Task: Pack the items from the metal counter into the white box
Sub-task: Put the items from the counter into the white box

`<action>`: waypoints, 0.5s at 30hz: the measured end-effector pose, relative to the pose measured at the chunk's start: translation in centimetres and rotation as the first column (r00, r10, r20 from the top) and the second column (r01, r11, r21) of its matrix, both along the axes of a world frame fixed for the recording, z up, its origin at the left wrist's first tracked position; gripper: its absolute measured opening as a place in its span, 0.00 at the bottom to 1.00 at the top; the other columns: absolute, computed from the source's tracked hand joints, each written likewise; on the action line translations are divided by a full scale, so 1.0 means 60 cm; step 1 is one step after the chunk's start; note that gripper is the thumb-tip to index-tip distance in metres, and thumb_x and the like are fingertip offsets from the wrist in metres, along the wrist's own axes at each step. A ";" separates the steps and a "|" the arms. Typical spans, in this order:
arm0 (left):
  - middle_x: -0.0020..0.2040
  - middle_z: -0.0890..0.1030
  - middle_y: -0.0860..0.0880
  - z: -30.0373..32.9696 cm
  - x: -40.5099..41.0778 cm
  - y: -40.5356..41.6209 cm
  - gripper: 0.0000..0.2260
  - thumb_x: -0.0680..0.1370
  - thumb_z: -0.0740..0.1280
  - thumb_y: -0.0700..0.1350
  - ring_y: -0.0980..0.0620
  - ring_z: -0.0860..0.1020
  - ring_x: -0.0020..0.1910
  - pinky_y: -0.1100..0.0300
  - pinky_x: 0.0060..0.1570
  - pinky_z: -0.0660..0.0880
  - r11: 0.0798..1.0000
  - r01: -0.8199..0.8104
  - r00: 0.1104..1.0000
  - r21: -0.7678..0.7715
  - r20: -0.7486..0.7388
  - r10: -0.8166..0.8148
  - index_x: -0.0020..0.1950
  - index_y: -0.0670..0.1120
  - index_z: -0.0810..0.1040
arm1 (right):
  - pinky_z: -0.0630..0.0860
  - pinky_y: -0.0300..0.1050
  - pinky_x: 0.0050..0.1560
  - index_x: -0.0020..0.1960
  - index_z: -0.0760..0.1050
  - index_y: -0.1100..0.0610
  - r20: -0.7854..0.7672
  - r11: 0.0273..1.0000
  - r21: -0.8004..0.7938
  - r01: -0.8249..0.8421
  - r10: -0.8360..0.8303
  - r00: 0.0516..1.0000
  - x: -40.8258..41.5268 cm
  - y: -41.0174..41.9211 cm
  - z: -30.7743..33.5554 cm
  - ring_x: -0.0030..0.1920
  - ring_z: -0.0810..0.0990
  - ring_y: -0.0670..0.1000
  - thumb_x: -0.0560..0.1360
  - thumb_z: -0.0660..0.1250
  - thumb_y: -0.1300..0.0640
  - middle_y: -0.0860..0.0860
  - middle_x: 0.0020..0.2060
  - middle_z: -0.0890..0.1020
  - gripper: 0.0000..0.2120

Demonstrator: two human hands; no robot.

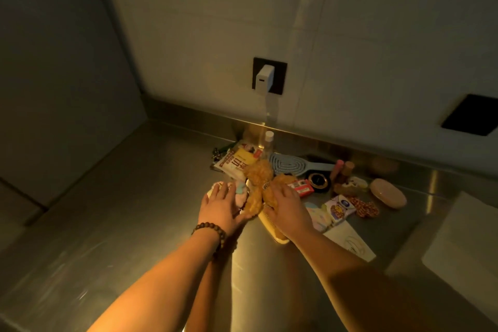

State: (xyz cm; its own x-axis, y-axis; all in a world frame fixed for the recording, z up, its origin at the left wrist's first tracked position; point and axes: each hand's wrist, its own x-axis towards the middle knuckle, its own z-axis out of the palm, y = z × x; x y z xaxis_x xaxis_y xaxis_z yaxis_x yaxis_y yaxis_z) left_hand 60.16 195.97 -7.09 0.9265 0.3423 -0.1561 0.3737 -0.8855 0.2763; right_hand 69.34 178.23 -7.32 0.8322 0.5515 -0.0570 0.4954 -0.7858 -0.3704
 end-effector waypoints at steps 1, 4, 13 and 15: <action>0.76 0.57 0.50 -0.003 -0.002 0.002 0.37 0.71 0.58 0.70 0.48 0.53 0.75 0.47 0.72 0.49 1.000 -0.001 0.999 0.010 0.032 0.001 0.75 0.55 0.55 | 0.69 0.52 0.64 0.75 0.53 0.47 0.047 1.000 0.004 0.016 -0.016 0.999 -0.001 0.002 -0.003 0.69 0.63 0.56 0.76 0.63 0.49 0.53 0.70 0.65 0.31; 0.69 0.70 0.51 -0.001 -0.013 0.007 0.19 0.76 0.62 0.57 0.49 0.65 0.69 0.51 0.67 0.59 0.999 -0.008 0.984 0.054 0.179 -0.002 0.66 0.55 0.71 | 0.73 0.48 0.58 0.70 0.62 0.48 0.121 0.997 0.062 0.051 -0.058 0.991 -0.007 0.010 0.000 0.63 0.69 0.53 0.76 0.64 0.54 0.52 0.64 0.71 0.24; 0.51 0.76 0.54 0.047 -0.031 0.026 0.07 0.74 0.65 0.52 0.50 0.74 0.54 0.55 0.52 0.69 0.992 -0.040 0.940 -0.121 0.333 0.078 0.50 0.56 0.71 | 0.73 0.49 0.61 0.68 0.66 0.47 0.077 0.944 0.319 0.081 -0.111 0.991 -0.019 -0.005 0.070 0.65 0.67 0.49 0.75 0.66 0.55 0.47 0.65 0.69 0.23; 0.68 0.70 0.51 0.046 -0.027 0.027 0.25 0.72 0.68 0.57 0.48 0.66 0.67 0.48 0.65 0.65 0.991 -0.010 0.992 -0.132 0.127 0.027 0.66 0.55 0.67 | 0.70 0.47 0.63 0.68 0.67 0.47 0.076 0.939 0.331 0.097 -0.129 0.989 -0.027 -0.016 0.083 0.66 0.67 0.49 0.74 0.67 0.56 0.47 0.65 0.69 0.23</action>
